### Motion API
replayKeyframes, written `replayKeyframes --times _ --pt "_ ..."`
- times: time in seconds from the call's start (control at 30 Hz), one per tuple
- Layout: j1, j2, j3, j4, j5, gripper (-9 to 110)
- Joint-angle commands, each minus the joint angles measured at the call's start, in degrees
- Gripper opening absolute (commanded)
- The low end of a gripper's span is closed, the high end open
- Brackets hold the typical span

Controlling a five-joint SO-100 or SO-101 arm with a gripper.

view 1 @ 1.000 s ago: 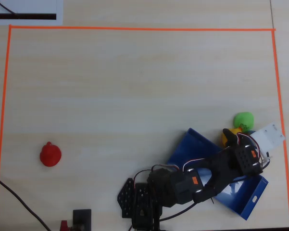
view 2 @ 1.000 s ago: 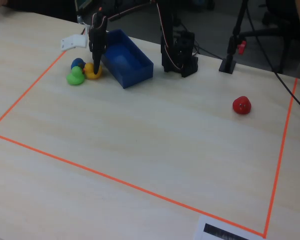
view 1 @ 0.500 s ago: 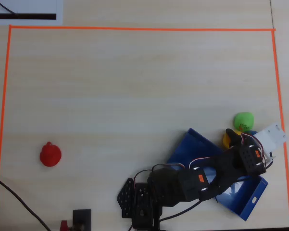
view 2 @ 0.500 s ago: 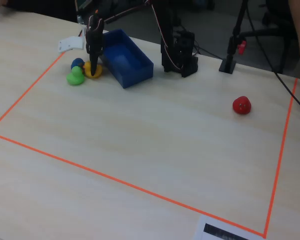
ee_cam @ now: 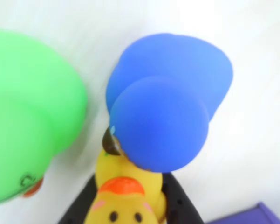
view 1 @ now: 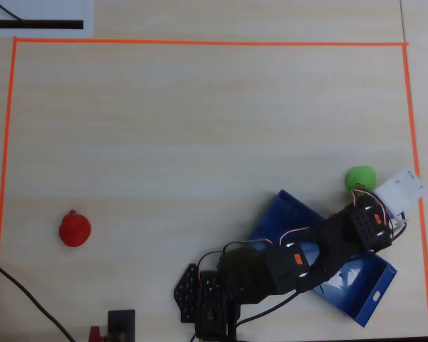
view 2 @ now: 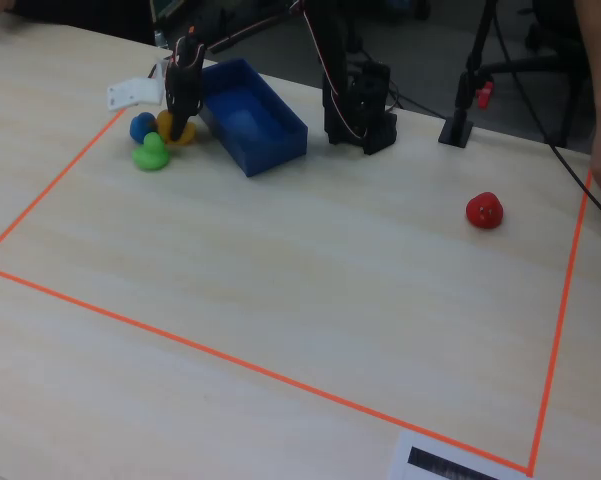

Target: Grasp yellow duck and put it into box.

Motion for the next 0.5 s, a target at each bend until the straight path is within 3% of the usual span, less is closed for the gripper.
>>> replayKeyframes --times 0.0,0.13,0.47 --pt "0.70 -0.18 -2.99 -2.02 -0.70 0" --pt "0.97 0.79 -4.13 1.49 -0.18 0" --pt "-3.43 18.72 0.88 23.55 3.25 0"
